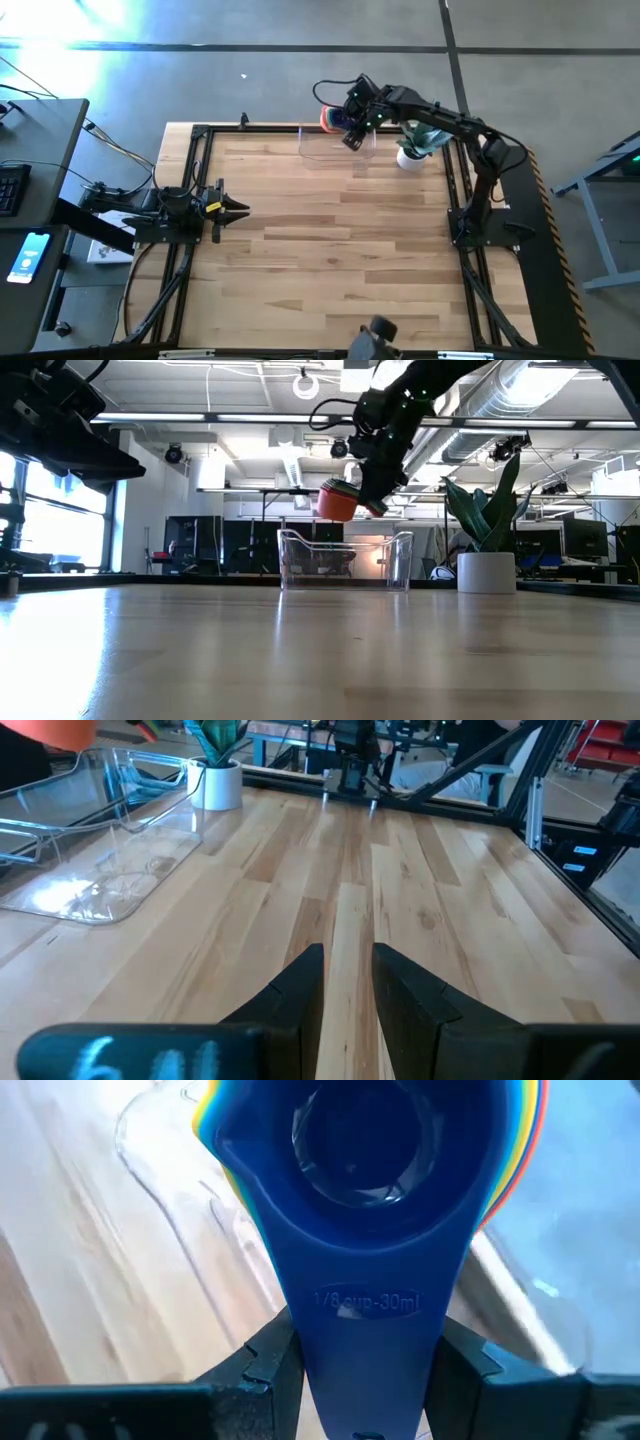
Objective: Nest measuring cups in basket
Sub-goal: Put the stacked measuring cups into the transparent bin
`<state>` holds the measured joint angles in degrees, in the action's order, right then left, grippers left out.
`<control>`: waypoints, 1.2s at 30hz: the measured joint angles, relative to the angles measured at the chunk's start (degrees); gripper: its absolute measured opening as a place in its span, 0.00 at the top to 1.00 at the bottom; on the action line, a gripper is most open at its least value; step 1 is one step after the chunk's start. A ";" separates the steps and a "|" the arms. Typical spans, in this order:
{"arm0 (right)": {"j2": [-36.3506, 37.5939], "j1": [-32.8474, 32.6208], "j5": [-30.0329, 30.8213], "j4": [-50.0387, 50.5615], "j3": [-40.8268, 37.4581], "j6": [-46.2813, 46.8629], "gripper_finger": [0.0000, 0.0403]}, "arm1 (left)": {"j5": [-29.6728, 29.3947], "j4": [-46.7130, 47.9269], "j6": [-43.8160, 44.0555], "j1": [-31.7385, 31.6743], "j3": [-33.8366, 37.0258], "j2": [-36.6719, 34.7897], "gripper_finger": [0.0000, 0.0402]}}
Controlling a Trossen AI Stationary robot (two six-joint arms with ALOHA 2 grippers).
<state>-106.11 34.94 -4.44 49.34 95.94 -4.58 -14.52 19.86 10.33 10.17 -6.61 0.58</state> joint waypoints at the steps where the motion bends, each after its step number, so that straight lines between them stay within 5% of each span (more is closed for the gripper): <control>1: -0.41 0.46 -0.51 -0.40 0.00 -1.82 0.67 | 0.00 0.00 -0.01 0.00 0.00 0.00 0.81; 12: -6.69 1.40 -3.24 2.55 0.40 -8.96 0.67 | 0.00 0.00 -0.01 -0.01 0.00 0.00 0.80; 36: -13.94 1.29 -3.36 1.68 0.37 -8.36 0.67 | 0.00 0.00 0.00 0.00 0.00 0.00 0.81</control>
<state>-120.05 36.23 -7.80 51.02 96.31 -12.94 -14.52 19.86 10.33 10.17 -6.61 0.58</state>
